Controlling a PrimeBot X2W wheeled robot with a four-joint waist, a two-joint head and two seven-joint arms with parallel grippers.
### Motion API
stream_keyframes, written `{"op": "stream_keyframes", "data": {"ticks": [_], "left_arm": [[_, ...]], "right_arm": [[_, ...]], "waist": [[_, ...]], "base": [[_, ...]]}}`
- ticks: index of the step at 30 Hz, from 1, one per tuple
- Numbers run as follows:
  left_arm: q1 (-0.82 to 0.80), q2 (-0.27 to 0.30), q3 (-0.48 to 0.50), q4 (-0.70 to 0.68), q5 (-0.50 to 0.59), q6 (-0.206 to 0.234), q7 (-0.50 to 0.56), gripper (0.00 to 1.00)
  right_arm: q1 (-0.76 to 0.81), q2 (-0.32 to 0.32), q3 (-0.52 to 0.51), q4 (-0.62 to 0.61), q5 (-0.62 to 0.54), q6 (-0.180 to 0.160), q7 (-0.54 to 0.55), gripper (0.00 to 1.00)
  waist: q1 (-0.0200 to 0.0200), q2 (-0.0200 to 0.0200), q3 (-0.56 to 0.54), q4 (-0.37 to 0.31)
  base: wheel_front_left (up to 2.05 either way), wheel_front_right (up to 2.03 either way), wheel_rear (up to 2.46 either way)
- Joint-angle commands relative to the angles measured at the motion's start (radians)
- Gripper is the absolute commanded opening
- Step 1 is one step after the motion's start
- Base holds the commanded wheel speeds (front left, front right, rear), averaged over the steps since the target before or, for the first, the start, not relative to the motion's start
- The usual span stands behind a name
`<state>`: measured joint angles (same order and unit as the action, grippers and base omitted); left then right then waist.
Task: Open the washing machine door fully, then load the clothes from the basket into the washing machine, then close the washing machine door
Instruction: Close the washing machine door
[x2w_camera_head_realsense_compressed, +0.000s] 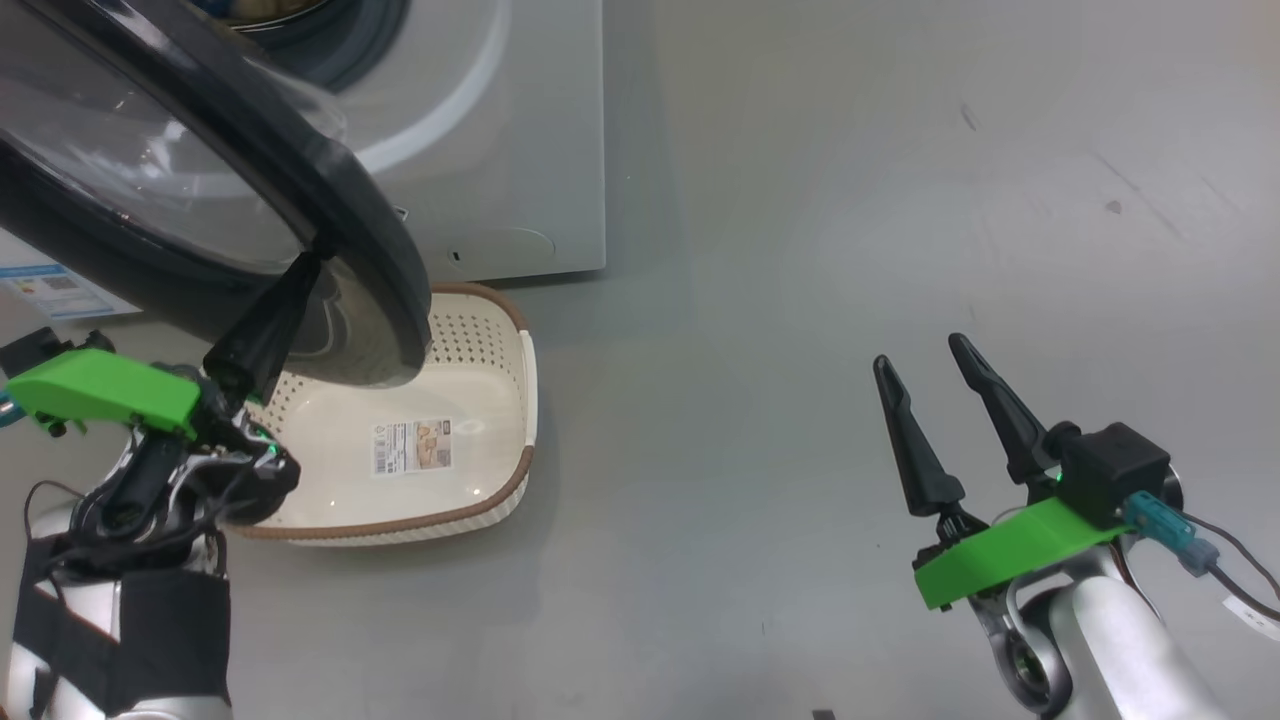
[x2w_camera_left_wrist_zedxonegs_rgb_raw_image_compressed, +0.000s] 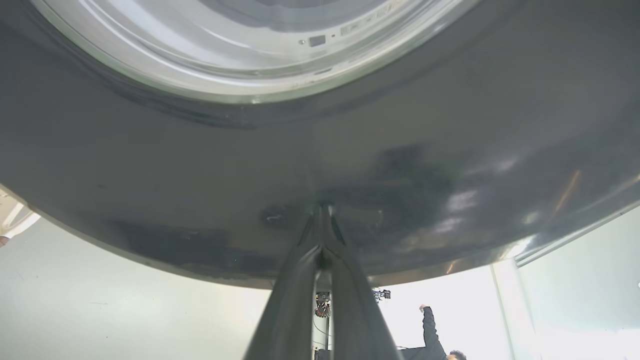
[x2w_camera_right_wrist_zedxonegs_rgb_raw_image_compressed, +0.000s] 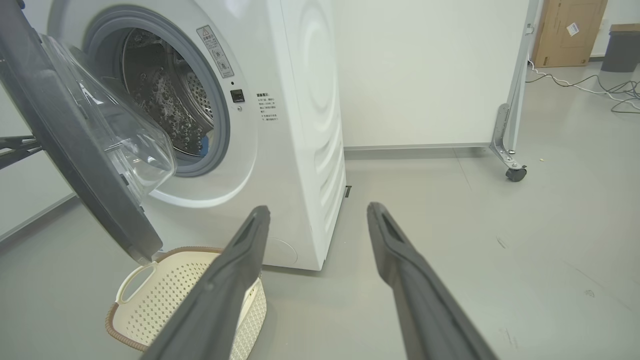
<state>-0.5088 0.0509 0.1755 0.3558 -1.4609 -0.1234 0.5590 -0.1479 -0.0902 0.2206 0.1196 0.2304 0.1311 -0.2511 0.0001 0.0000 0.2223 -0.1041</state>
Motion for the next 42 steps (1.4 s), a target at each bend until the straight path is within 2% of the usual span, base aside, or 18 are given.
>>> {"op": "stream_keyframes", "data": {"ticks": [1,14,21,26,29,32,33,37,40,42], "left_arm": [[-0.049,0.018,0.009,-0.034,0.006,-0.007,-0.006,0.0],[-0.11,0.005,-0.056,0.015,0.01,-0.007,-0.124,0.0],[-0.039,0.039,-0.099,-0.075,0.061,-0.007,-0.182,0.0],[0.06,0.143,-0.196,-0.188,0.222,-0.007,-0.312,0.0],[0.119,0.21,-0.257,-0.234,0.326,-0.007,-0.455,0.0],[0.17,0.272,-0.312,-0.246,0.425,-0.007,-0.606,0.0],[0.17,0.272,-0.312,-0.246,0.425,-0.007,-0.606,0.0],[0.225,0.348,-0.374,-0.226,0.573,-0.007,-0.766,0.0],[0.262,0.359,-0.374,-0.193,0.715,0.01,-0.812,0.0],[0.287,0.346,-0.364,-0.194,0.799,0.031,-0.819,0.0]], "right_arm": [[-0.019,0.005,0.012,-0.033,0.007,0.0,-0.01,1.0],[-0.006,0.016,-0.006,-0.043,0.009,0.0,-0.011,1.0],[0.007,0.017,-0.032,-0.05,0.007,0.0,-0.011,1.0],[0.016,0.017,-0.058,-0.063,0.005,0.0,-0.011,1.0],[0.029,0.013,-0.066,-0.062,0.004,0.0,-0.011,1.0],[0.042,0.008,-0.072,-0.061,0.005,0.0,-0.011,1.0],[0.042,0.008,-0.072,-0.061,0.005,0.0,-0.011,1.0],[0.057,0.004,-0.078,-0.064,0.007,0.0,-0.011,1.0],[0.076,0.001,-0.078,-0.065,0.011,0.0,-0.011,1.0],[0.084,-0.001,-0.074,-0.066,0.011,0.0,-0.011,1.0]], "waist": [[-0.0001,0.0,0.004,-0.016],[-0.0001,0.0,0.007,-0.064],[-0.0001,0.0,-0.016,-0.046],[-0.0001,0.0,-0.04,-0.024],[-0.0001,0.0,-0.064,-0.01],[-0.0001,0.0,-0.087,0.004],[-0.0001,0.0,-0.087,0.004],[-0.0001,0.0,-0.115,0.02],[-0.0001,0.0,-0.137,0.032],[-0.0001,0.0,-0.146,0.036]], "base": [[0.0,0.0,0.0],[0.0,0.0,0.0],[0.0,0.0,0.0],[0.0,0.0,0.0],[0.0,0.0,0.0],[0.0,0.0,0.0],[0.0,0.0,0.0],[0.0,0.0,0.0],[0.0,0.0,0.0],[0.0,0.0,0.0]]}}
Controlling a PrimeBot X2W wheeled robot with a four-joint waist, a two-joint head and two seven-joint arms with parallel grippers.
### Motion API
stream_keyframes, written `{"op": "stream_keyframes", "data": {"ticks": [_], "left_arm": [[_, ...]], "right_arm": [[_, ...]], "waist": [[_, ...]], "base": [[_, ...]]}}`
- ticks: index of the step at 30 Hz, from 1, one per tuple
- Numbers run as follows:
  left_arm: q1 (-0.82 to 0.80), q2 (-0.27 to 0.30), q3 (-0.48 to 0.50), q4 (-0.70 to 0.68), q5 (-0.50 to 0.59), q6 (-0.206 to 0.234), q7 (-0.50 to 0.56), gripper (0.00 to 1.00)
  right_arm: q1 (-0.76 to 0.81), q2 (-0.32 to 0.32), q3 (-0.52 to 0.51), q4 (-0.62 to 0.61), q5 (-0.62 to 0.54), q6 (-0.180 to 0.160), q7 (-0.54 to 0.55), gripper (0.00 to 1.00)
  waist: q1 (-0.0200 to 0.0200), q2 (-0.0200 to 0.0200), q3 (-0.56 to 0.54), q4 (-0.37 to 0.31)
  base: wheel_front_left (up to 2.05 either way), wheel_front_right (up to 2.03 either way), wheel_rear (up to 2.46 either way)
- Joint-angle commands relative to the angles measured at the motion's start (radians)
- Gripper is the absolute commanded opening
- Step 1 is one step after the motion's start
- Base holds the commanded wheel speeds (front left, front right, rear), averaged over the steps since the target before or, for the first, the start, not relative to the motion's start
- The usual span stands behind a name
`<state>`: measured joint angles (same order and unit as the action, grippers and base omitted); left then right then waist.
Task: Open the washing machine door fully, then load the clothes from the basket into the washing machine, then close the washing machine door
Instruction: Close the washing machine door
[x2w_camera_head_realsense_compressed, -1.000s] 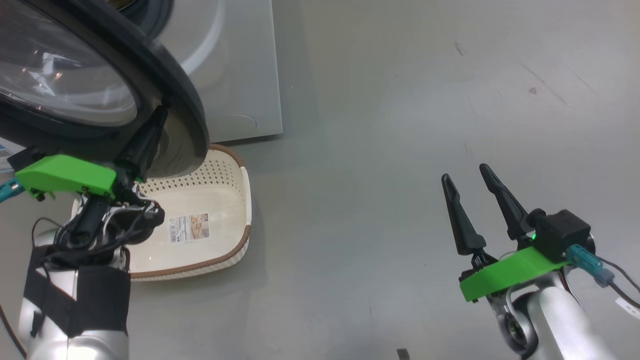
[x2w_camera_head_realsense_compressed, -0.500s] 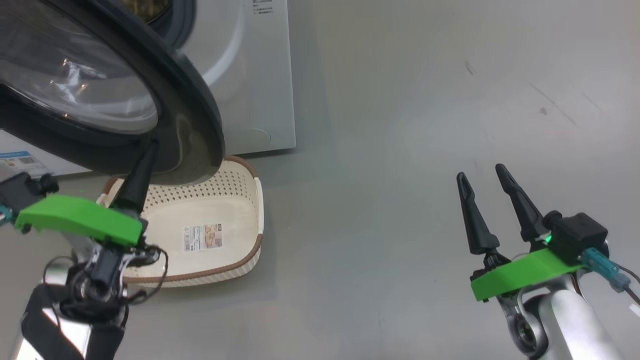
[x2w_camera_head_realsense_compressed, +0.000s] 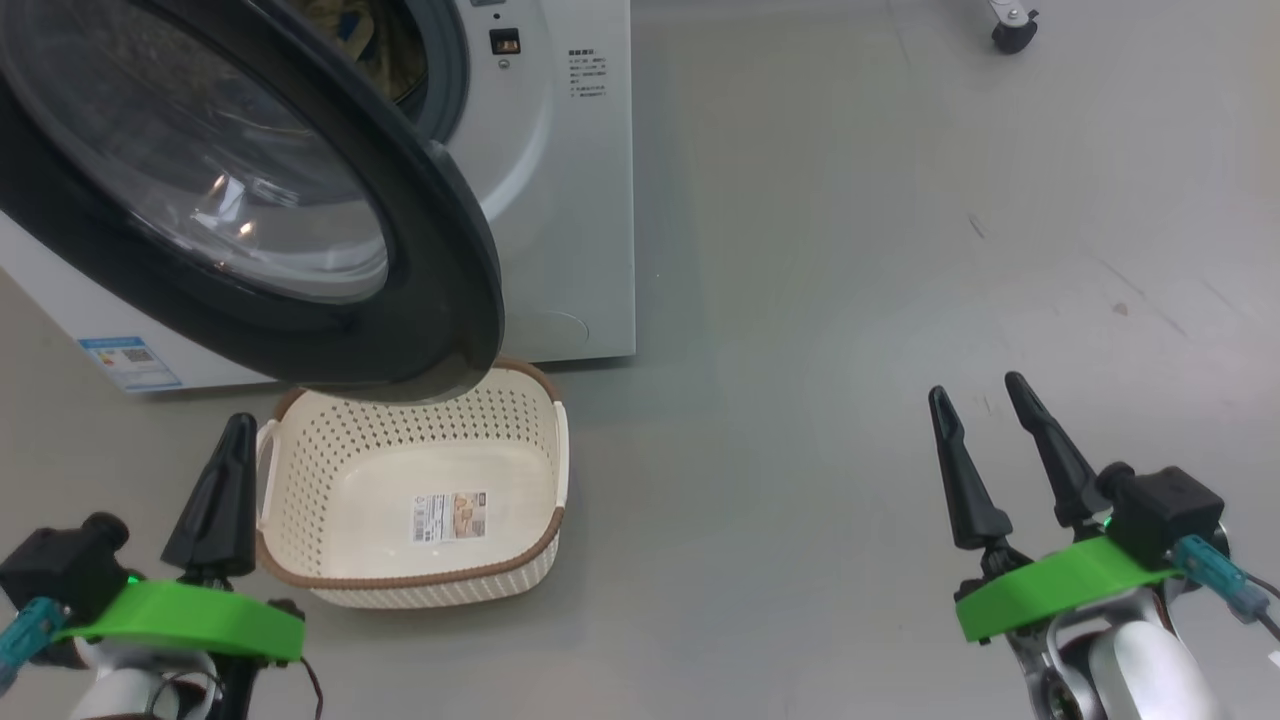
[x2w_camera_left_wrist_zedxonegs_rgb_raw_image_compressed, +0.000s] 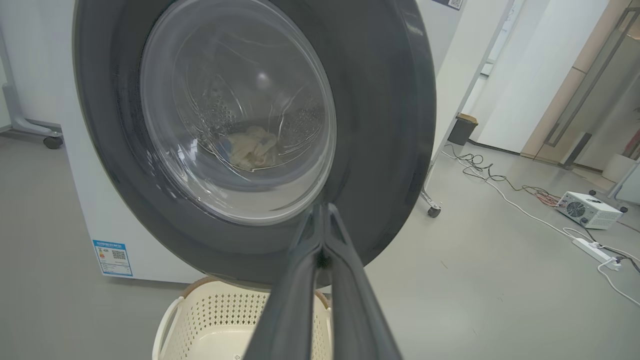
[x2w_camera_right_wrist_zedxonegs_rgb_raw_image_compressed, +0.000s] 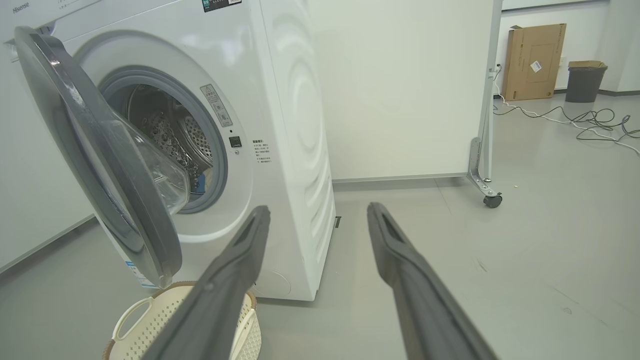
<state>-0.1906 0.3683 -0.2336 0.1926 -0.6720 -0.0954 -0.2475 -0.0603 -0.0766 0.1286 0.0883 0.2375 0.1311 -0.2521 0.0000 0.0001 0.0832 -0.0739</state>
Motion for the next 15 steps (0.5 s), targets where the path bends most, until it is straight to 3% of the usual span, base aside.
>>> {"op": "stream_keyframes", "data": {"ticks": [1,9,11,12,15], "left_arm": [[-0.021,0.014,0.064,-0.048,0.048,0.009,-0.013,0.0],[0.116,-0.069,0.115,-0.105,0.287,0.005,-0.014,0.0],[0.136,-0.09,0.135,-0.11,0.318,0.007,-0.014,0.53],[0.145,-0.096,0.142,-0.114,0.339,0.01,-0.014,0.99],[0.163,-0.127,0.169,-0.122,0.364,0.008,-0.014,1.0]], "right_arm": [[-0.001,-0.015,0.02,-0.036,0.003,0.0,-0.01,1.0],[0.031,-0.023,0.018,-0.038,0.008,0.0,-0.01,1.0],[0.037,-0.023,0.014,-0.036,0.01,0.0,-0.01,1.0],[0.04,-0.023,0.013,-0.036,0.011,0.0,-0.01,1.0],[0.045,-0.022,0.011,-0.036,0.012,0.0,-0.01,1.0]], "waist": [[0.0,-0.0001,-0.012,0.008],[0.0,-0.0001,-0.057,0.012],[0.0,-0.0001,-0.066,0.012],[0.0,-0.0001,-0.068,0.012],[0.0,-0.0001,-0.075,0.014]], "base": [[0.0,0.0,0.0],[0.0,0.0,0.0],[0.0,0.0,0.0],[0.0,0.0,0.0],[0.0,0.0,0.0]]}}
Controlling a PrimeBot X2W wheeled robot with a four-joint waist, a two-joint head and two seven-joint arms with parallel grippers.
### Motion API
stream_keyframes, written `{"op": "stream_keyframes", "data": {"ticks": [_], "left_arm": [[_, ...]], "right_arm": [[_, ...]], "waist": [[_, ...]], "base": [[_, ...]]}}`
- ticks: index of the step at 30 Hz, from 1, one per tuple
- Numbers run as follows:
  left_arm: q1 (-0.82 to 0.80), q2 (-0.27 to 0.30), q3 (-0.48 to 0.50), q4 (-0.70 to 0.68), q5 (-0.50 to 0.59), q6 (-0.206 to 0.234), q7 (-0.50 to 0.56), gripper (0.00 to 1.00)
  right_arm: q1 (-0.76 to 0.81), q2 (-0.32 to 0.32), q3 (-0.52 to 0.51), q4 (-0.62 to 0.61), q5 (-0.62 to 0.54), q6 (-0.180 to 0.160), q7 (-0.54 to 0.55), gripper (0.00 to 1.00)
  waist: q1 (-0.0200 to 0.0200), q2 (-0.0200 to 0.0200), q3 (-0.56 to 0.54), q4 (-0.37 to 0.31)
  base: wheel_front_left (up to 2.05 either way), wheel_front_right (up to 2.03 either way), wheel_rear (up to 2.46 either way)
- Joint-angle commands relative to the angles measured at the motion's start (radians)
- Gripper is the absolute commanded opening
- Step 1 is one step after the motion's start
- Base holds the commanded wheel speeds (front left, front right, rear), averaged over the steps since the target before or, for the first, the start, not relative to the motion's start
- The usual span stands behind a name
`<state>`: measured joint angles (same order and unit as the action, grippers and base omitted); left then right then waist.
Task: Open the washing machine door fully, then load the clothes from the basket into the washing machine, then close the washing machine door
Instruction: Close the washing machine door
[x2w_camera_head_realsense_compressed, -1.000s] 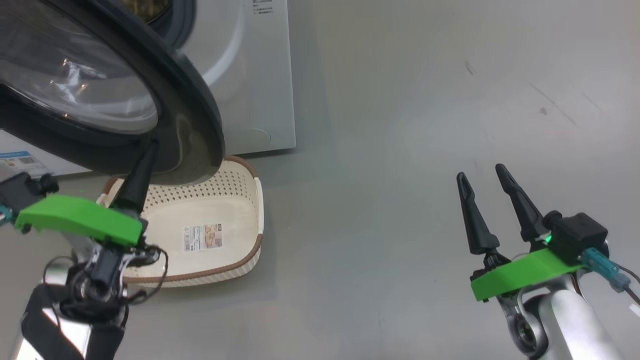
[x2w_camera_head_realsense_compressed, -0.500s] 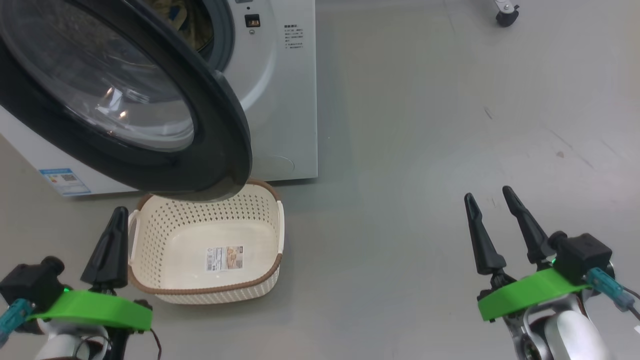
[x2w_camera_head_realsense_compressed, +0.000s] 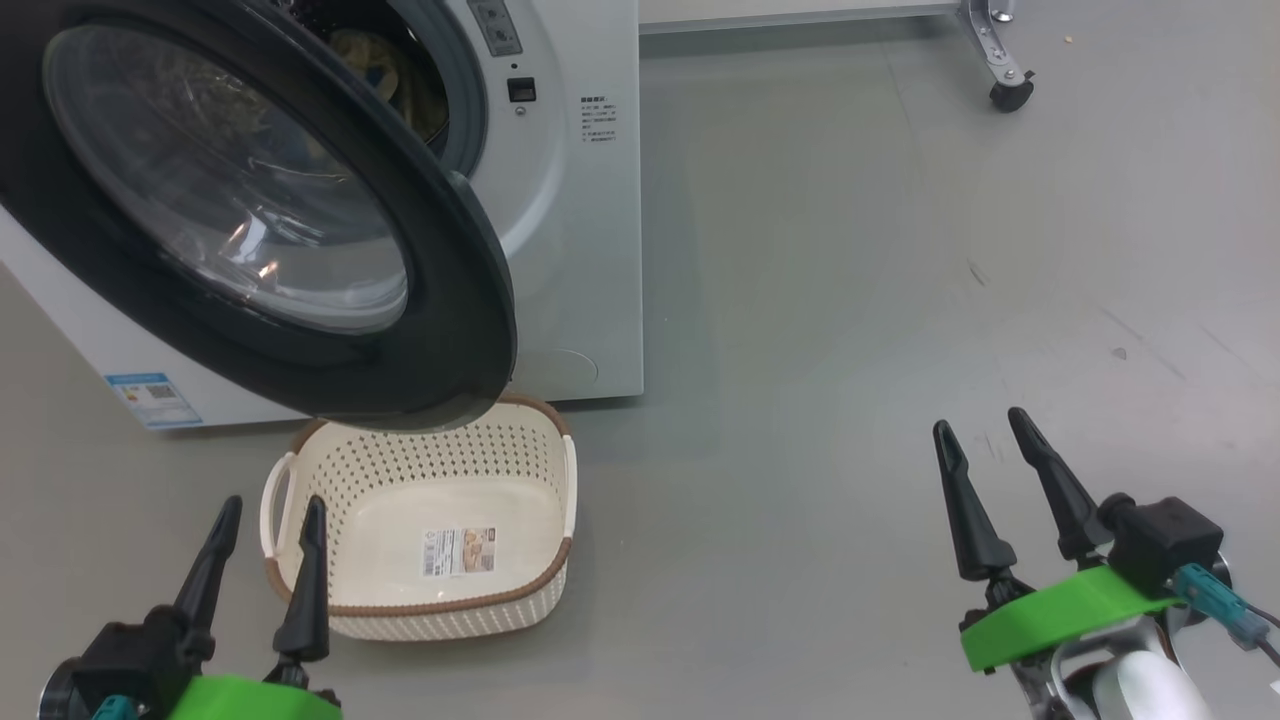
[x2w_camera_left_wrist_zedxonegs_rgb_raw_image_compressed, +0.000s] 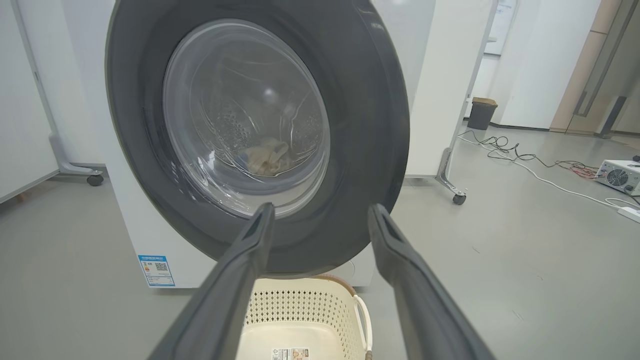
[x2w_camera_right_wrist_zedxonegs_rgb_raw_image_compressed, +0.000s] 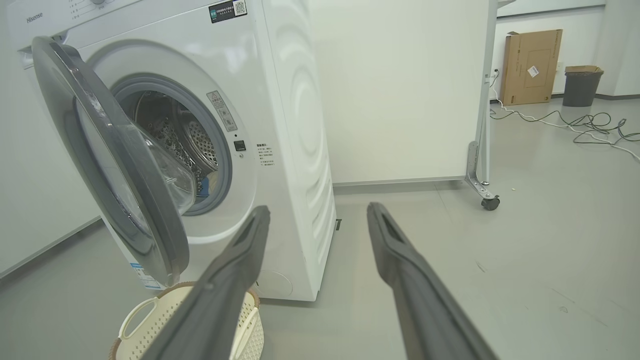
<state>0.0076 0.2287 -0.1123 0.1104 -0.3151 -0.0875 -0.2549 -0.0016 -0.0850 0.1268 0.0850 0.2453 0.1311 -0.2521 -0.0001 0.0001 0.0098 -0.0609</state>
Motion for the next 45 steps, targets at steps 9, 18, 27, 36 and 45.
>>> {"op": "stream_keyframes", "data": {"ticks": [9,18,27,36,45], "left_arm": [[-0.005,-0.027,0.09,-0.041,0.064,-0.023,-0.007,1.0],[-0.002,-0.043,0.099,-0.03,0.079,-0.036,-0.007,1.0],[-0.007,-0.048,0.105,-0.028,0.088,-0.04,-0.007,1.0],[-0.013,-0.053,0.108,-0.023,0.095,-0.042,-0.007,1.0],[-0.009,-0.055,0.107,-0.014,0.099,-0.043,-0.007,1.0]], "right_arm": [[-0.008,-0.009,0.013,-0.03,0.006,0.0,-0.01,1.0],[-0.011,-0.008,0.017,-0.027,0.005,0.0,-0.01,1.0],[-0.012,-0.007,0.015,-0.026,0.007,0.0,-0.01,1.0],[-0.014,-0.005,0.013,-0.024,0.007,0.0,-0.01,1.0],[-0.013,-0.002,0.015,-0.019,0.009,0.0,-0.01,1.0]], "waist": [[0.0001,-0.0001,-0.006,0.012],[0.0001,-0.0001,-0.001,0.018],[0.0001,-0.0001,0.006,0.021],[0.0001,-0.0001,0.013,0.027],[0.0001,-0.0001,0.002,0.029]], "base": [[0.0,0.0,0.0],[0.0,0.0,0.0],[0.0,0.0,0.0],[0.0,0.0,0.0],[0.0,0.0,0.0]]}}
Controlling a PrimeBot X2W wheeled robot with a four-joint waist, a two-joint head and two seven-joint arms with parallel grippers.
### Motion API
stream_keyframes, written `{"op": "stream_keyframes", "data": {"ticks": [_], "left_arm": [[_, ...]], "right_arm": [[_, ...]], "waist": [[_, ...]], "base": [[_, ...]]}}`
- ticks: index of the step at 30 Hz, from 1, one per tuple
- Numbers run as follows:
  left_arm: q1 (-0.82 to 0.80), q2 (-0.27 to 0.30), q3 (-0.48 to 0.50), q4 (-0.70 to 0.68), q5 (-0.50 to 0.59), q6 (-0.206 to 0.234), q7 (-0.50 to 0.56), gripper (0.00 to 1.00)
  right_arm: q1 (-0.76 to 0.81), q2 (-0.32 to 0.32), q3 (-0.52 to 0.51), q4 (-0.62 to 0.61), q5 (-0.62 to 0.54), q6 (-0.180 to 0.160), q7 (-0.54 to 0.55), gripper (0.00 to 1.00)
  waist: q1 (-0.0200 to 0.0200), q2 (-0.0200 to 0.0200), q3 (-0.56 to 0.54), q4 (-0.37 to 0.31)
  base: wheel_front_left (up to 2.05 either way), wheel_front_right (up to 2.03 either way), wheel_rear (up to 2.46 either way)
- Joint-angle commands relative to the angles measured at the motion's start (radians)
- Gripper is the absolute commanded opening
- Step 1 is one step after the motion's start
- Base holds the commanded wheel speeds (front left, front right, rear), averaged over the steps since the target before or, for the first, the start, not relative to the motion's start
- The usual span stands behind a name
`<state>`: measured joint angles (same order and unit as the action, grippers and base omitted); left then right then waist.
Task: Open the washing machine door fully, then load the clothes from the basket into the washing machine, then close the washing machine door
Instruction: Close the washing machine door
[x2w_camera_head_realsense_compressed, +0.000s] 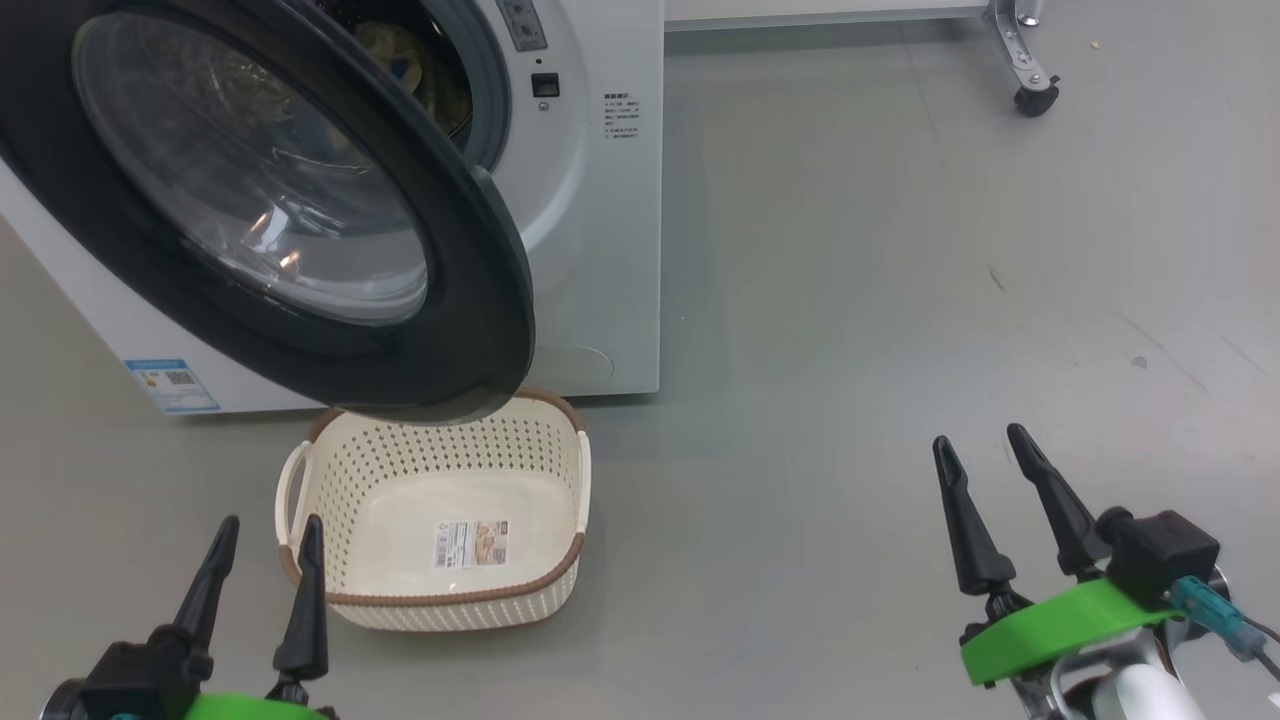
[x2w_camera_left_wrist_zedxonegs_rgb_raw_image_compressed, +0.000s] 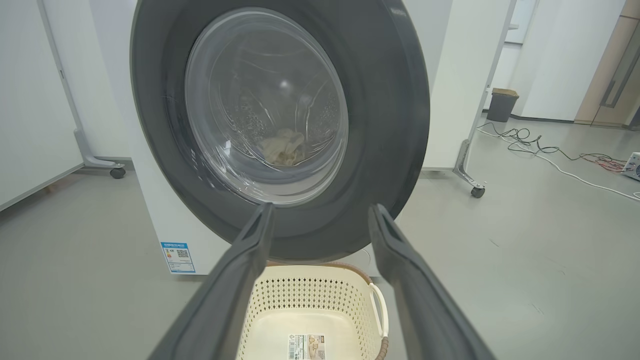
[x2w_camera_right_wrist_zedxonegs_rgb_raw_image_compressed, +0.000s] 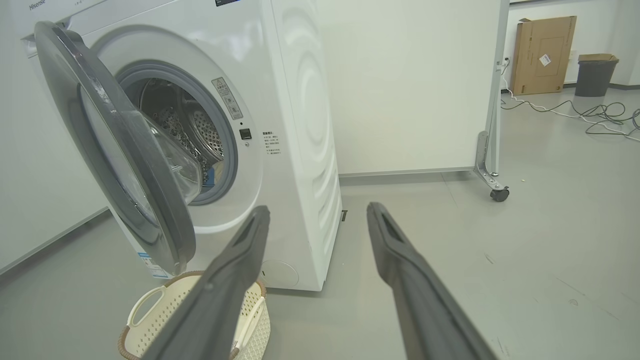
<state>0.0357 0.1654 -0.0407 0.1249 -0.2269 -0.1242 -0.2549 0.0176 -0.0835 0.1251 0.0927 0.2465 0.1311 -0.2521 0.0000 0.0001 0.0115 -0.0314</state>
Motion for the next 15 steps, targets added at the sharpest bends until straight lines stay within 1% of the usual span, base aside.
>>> {"op": "stream_keyframes", "data": {"ticks": [1,15], "left_arm": [[-0.037,0.008,0.036,-0.029,0.012,-0.006,-0.007,1.0],[-0.055,0.004,0.028,-0.028,0.011,-0.006,-0.007,1.0]], "right_arm": [[-0.032,-0.004,0.017,-0.027,0.008,0.0,-0.01,1.0],[-0.043,-0.006,0.005,-0.034,0.005,0.0,-0.01,1.0]], "waist": [[0.0,-0.0001,0.0,0.001],[0.0,-0.0001,0.028,0.016]], "base": [[0.0,0.0,0.0],[0.0,0.0,0.0]]}}
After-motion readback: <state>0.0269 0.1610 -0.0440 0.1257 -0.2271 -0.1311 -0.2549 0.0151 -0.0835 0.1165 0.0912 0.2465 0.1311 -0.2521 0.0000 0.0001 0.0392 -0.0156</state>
